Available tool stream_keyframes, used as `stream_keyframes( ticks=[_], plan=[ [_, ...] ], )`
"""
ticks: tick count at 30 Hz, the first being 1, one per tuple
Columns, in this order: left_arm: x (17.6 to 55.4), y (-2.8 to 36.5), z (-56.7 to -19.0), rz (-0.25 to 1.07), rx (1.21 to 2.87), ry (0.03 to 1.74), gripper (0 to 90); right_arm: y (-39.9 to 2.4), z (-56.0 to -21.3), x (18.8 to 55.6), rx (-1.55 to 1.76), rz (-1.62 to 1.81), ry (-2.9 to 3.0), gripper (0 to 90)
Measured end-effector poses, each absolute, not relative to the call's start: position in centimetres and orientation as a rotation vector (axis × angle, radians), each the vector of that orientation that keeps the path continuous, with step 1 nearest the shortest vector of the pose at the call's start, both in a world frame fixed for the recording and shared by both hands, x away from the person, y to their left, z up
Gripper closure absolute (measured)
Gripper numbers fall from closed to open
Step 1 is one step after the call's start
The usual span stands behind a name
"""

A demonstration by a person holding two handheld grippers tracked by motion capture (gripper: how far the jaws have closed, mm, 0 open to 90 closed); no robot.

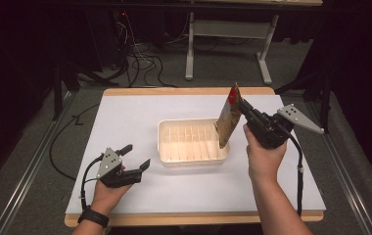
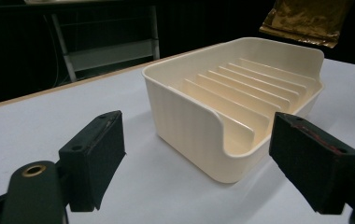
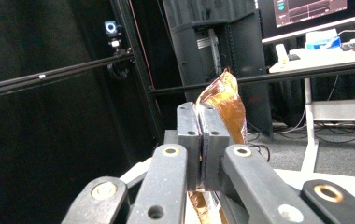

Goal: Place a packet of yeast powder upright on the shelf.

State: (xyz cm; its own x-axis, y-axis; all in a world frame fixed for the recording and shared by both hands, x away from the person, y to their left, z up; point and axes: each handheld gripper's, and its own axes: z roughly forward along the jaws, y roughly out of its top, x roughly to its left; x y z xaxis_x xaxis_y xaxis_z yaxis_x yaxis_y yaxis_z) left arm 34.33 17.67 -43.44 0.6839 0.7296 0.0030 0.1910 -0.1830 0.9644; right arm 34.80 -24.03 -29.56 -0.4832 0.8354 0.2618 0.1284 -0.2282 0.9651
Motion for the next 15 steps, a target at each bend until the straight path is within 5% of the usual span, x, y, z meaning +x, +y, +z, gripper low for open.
stream_keyframes(
  ticks=[15],
  plan=[
    [33.4,19.2,-43.5,0.594,1.714,0.774,17.7,-22.7,-31.7,36.7,1.19,1.721,1.545,89.8]
  ],
)
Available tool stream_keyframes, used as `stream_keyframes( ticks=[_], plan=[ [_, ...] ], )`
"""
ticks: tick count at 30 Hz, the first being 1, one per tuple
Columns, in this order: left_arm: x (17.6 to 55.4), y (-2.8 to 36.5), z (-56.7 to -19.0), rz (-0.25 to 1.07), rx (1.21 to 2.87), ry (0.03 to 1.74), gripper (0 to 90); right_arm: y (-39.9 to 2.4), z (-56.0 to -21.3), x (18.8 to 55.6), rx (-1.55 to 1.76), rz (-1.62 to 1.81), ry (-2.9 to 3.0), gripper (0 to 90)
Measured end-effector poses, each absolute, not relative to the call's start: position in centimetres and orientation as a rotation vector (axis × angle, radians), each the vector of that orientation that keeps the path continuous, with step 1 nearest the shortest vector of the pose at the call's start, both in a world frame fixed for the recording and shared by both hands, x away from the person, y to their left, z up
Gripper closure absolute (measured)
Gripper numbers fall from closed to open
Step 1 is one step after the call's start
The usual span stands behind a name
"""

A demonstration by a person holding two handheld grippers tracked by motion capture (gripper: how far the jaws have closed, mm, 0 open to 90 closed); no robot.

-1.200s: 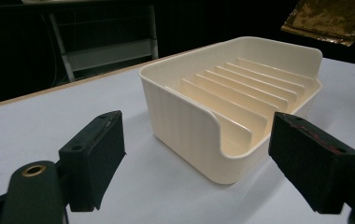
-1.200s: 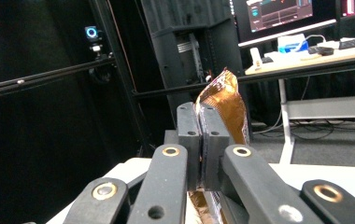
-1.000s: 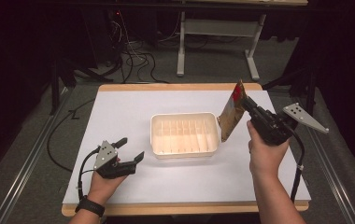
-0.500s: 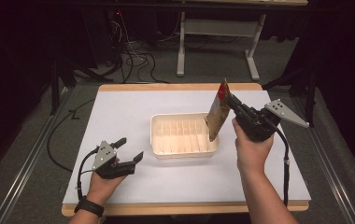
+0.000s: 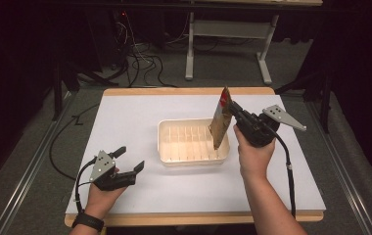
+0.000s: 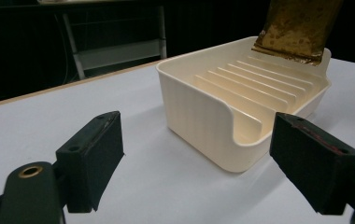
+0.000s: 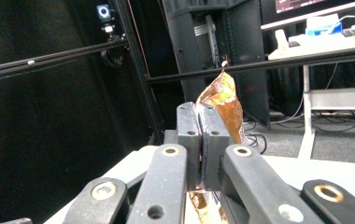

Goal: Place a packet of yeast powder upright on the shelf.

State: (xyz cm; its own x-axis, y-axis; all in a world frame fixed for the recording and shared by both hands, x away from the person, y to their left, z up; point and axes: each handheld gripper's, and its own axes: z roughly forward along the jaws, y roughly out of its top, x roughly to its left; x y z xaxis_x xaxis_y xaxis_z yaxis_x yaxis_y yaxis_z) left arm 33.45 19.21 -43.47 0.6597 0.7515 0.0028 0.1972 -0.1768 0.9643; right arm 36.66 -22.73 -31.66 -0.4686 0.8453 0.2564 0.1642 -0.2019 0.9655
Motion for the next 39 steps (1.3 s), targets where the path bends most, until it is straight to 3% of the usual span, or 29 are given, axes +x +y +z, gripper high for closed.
stream_keyframes(
  ticks=[39],
  plan=[
    [33.1,19.9,-43.4,0.602,1.706,0.785,17.4,-20.9,-36.4,39.2,1.277,1.626,1.65,89.2]
  ],
)
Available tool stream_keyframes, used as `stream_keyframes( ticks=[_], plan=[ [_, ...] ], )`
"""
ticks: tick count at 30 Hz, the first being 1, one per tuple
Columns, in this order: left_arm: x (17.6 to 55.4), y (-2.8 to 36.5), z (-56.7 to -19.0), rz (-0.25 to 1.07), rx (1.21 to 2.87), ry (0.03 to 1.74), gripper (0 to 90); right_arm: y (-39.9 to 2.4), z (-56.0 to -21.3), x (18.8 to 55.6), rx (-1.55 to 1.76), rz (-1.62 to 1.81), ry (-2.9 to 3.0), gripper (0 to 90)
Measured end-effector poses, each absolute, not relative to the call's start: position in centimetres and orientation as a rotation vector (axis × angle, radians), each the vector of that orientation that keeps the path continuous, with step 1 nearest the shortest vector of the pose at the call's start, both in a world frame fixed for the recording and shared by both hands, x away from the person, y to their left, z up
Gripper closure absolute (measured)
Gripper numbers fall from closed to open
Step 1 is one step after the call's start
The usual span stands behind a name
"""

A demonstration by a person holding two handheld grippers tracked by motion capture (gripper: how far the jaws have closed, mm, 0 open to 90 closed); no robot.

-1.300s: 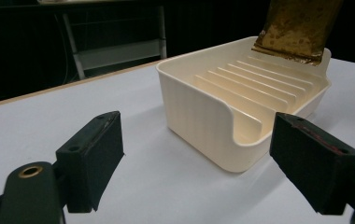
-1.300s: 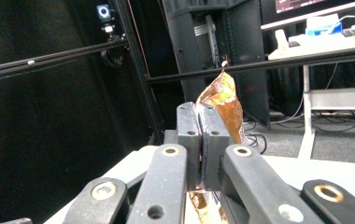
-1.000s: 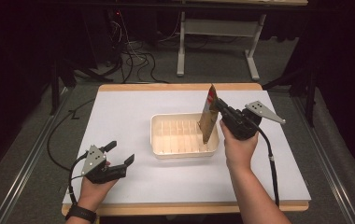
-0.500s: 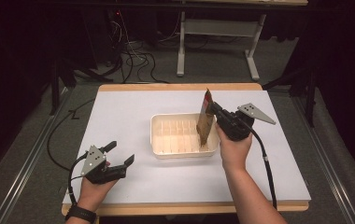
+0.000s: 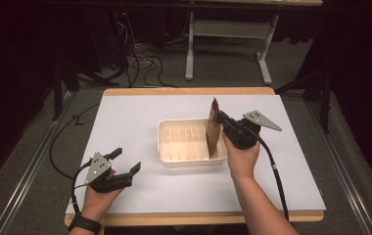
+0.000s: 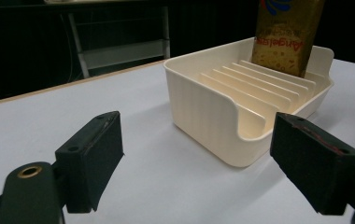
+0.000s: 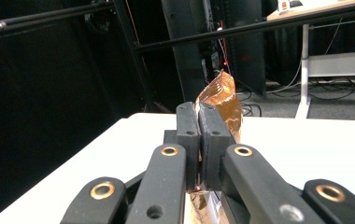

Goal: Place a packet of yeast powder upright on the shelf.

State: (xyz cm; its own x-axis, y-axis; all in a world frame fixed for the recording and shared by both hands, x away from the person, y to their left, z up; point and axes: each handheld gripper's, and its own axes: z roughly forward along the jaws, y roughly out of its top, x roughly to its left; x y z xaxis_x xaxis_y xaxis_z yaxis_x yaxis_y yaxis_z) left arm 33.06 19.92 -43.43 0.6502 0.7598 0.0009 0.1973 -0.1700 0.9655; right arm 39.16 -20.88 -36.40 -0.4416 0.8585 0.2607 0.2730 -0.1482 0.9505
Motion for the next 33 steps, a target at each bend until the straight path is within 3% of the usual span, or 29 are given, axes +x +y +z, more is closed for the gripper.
stream_keyframes(
  ticks=[21,33],
  plan=[
    [33.1,19.8,-43.4,0.599,1.706,0.782,17.4,-21.0,-38.2,39.0,1.281,1.611,1.692,86.7],
    [33.1,19.7,-43.5,0.601,1.709,0.778,17.4,-20.8,-37.5,39.1,1.272,1.594,1.707,71.3]
  ],
)
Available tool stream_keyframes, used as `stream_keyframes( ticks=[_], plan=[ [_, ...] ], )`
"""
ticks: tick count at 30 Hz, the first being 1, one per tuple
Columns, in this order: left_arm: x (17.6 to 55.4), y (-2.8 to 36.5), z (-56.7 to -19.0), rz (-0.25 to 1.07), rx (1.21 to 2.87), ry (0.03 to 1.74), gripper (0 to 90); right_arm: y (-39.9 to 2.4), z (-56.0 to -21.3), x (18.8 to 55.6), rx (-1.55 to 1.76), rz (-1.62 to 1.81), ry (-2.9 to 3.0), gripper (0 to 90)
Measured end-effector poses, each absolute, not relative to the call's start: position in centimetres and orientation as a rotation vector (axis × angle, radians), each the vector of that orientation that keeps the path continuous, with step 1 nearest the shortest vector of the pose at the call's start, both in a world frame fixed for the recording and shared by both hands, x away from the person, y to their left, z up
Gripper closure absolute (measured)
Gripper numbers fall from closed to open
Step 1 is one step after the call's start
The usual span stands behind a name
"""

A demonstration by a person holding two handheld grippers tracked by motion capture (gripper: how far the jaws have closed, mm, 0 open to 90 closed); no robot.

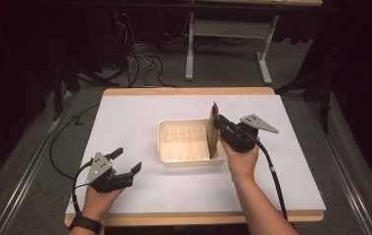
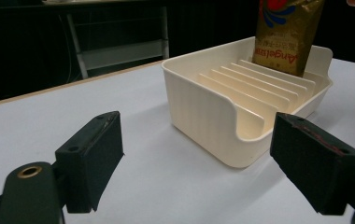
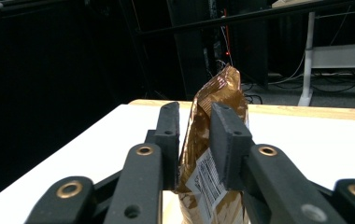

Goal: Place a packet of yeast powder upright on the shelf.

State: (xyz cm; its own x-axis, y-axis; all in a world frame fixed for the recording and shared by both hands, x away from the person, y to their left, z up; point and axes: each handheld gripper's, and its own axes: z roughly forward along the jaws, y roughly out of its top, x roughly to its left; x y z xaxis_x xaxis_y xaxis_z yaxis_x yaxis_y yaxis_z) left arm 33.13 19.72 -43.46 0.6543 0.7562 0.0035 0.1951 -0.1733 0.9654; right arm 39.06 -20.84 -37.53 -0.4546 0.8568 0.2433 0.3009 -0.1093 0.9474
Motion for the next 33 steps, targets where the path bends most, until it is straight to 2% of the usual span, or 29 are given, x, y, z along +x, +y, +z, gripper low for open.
stream_keyframes(
  ticks=[14,20,23,33],
  plan=[
    [33.1,19.7,-43.4,0.603,1.708,0.776,17.4,-20.6,-37.2,39.3,1.261,1.555,1.714,41.8],
    [33.1,19.6,-43.5,0.6,1.712,0.776,17.4,-20.1,-37.0,39.3,1.26,1.515,1.729,23.4],
    [33.1,19.6,-43.5,0.6,1.716,0.777,17.4,-20.0,-36.9,39.3,1.261,1.496,1.738,17.1],
    [33.2,19.6,-43.5,0.597,1.72,0.78,17.4,-20.7,-36.5,38.3,1.236,1.472,1.773,15.4]
  ],
)
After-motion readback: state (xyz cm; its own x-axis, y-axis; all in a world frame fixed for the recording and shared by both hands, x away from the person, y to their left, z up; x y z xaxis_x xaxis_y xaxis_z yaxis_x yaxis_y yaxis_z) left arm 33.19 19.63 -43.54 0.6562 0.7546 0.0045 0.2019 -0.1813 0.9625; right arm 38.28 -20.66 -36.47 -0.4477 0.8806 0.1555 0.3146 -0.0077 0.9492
